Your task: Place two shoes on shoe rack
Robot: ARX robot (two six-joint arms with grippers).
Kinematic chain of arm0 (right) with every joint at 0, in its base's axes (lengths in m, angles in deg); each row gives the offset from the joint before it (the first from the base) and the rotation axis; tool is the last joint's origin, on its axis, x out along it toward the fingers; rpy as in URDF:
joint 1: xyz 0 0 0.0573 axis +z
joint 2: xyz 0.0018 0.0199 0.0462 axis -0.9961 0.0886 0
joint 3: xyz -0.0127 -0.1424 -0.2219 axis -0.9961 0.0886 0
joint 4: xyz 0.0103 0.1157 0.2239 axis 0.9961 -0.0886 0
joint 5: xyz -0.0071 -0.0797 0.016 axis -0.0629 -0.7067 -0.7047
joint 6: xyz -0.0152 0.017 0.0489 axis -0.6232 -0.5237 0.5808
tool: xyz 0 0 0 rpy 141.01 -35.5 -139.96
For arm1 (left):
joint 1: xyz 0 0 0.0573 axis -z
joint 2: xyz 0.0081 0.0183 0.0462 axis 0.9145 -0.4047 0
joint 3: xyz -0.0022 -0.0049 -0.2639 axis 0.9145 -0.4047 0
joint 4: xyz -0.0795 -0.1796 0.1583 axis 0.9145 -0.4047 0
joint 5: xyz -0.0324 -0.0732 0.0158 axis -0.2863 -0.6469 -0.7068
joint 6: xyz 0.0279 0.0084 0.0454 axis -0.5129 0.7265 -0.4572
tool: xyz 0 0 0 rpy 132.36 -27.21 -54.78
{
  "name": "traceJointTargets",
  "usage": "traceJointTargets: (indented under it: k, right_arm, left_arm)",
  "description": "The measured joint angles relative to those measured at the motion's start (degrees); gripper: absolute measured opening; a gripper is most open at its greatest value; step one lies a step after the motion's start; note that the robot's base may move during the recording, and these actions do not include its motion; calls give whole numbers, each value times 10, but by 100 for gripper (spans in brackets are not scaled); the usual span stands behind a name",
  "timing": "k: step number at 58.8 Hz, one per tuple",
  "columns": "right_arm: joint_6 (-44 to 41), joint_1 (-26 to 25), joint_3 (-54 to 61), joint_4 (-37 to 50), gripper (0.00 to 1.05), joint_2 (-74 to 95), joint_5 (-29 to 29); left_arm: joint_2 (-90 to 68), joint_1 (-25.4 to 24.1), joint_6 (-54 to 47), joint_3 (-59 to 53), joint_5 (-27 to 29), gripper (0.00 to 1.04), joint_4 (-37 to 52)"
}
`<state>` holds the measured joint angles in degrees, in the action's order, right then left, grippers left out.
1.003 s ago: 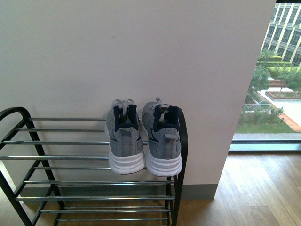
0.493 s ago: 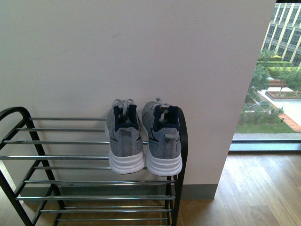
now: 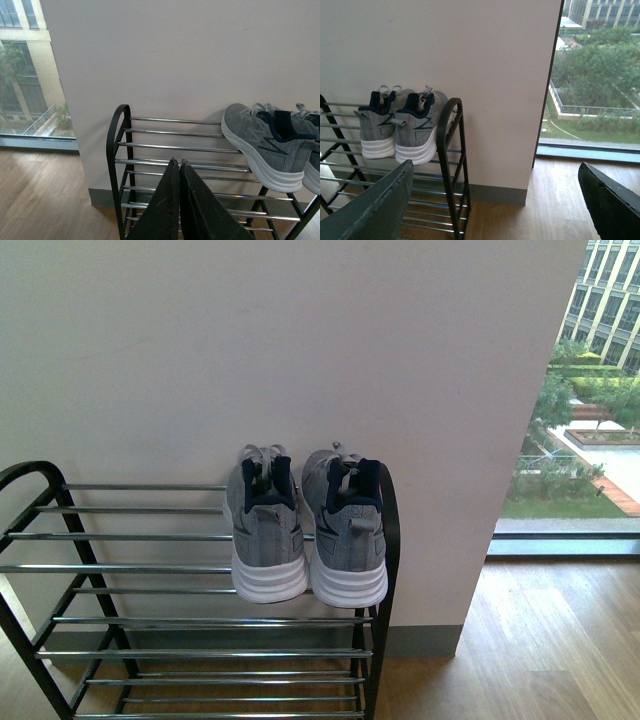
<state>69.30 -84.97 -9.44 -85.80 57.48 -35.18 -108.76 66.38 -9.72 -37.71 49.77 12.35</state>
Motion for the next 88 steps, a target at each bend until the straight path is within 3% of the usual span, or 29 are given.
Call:
traceJointTargets:
  k: [28, 34, 51, 84, 88]
  right_arm:
    - [0, 0, 0, 0, 95, 0, 0]
    - [0, 0, 0, 0, 95, 0, 0]
    - [0, 0, 0, 0, 95, 0, 1]
    - [0, 0, 0, 0, 95, 0, 1]
    - [0, 0, 0, 0, 95, 0, 1]
  left_arm:
    - [99, 0, 0, 0, 0, 1, -99]
    - [175, 0, 0, 0, 0, 1, -192]
    - [190, -1, 0, 0, 0, 2, -200]
    - [190, -1, 0, 0, 0, 94, -200]
    - [190, -1, -1, 0, 0, 96, -200]
